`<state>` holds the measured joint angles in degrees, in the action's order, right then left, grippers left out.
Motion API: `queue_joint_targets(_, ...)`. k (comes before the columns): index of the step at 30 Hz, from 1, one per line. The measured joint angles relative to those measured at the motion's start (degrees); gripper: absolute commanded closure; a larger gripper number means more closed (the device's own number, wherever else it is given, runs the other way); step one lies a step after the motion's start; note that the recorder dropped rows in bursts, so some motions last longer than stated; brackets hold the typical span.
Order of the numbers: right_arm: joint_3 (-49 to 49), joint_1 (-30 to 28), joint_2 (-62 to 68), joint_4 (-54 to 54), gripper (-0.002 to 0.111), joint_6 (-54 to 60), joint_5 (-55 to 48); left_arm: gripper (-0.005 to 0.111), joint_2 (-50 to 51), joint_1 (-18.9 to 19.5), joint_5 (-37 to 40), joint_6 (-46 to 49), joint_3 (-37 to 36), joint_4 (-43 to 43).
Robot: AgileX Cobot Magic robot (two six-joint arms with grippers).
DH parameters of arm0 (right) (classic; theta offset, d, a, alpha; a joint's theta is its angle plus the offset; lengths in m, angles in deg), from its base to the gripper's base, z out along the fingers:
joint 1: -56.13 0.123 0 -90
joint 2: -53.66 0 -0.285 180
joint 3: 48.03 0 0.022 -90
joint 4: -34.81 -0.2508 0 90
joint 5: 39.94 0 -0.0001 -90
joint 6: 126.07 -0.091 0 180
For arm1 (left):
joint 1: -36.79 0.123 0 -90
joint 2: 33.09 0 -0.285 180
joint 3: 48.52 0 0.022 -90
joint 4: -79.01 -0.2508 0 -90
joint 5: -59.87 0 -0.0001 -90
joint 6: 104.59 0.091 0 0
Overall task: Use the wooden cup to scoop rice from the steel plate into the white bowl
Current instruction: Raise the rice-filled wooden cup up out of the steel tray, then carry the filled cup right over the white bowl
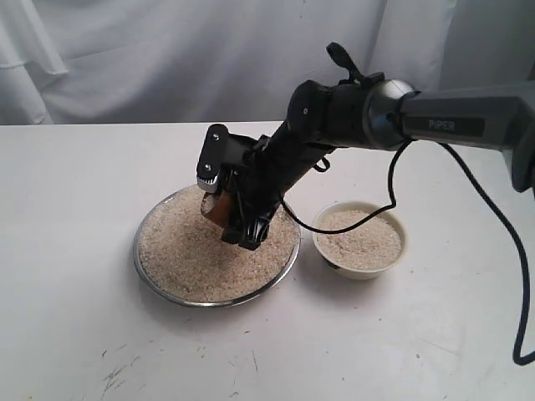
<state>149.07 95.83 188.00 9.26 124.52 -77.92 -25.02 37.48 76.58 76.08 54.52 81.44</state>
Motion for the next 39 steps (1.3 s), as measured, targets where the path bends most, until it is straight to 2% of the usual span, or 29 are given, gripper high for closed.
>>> queue_joint_targets(17, -0.3, -0.9, -8.5, 2.1, 0.108, -0.2, -8.0, 0.107, 0.0, 0.0, 0.0, 0.0, 0.0, 0.0)
queue_joint_targets(30, -13.0, -11.6, -18.0, 3.1, 0.108, 2.6, -5.4, 0.107, 0.0, 0.0, 0.0, 0.0, 0.0, 0.0)
queue_joint_targets(39, -22.1, -17.4, -22.4, 10.5, 0.108, 3.2, -2.8, 0.107, 0.0, 0.0, 0.0, 0.0, 0.0, 0.0)
